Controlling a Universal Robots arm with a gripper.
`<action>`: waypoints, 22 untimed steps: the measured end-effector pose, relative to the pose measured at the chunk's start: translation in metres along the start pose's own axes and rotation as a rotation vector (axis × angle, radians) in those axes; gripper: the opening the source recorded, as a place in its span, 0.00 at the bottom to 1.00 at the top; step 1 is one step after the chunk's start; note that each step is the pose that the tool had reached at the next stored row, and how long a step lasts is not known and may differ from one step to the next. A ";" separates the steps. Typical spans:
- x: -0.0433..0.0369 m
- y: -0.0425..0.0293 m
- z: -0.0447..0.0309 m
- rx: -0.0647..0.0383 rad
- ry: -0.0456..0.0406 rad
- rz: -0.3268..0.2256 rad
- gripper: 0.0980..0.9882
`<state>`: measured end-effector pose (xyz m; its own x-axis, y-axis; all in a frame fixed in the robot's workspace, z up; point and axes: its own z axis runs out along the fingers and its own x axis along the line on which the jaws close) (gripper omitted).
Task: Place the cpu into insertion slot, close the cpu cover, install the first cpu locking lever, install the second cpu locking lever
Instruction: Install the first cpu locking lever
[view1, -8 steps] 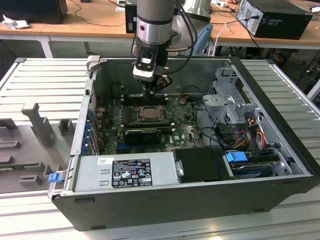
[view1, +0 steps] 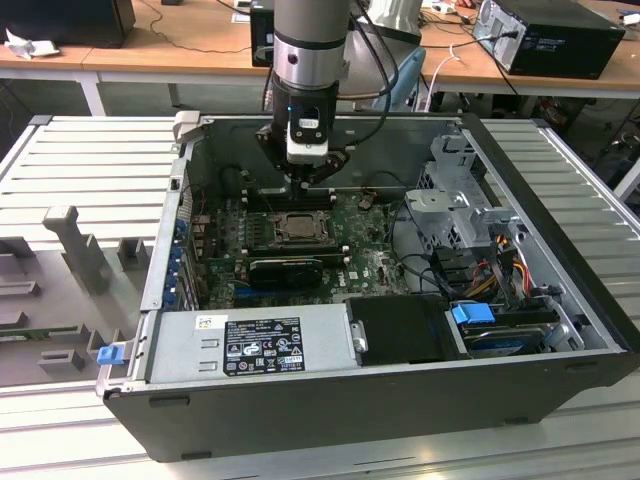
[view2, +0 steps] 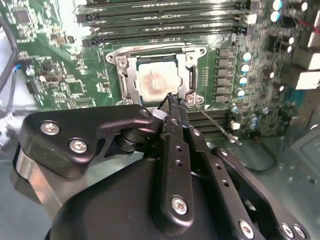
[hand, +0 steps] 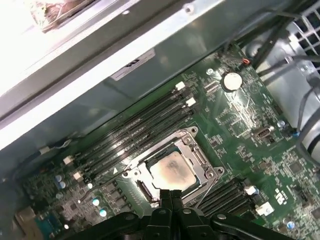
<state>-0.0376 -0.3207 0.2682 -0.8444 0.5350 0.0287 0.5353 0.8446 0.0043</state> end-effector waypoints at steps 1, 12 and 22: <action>0.0000 0.0000 0.0001 0.001 0.0001 -0.030 0.01; -0.0001 0.0000 0.0011 0.009 0.0014 -0.327 0.01; 0.0003 -0.0002 0.0015 0.016 0.0024 -0.556 0.01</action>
<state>-0.0380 -0.3207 0.2667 -0.9995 0.0088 0.0287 0.0089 1.0000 0.0042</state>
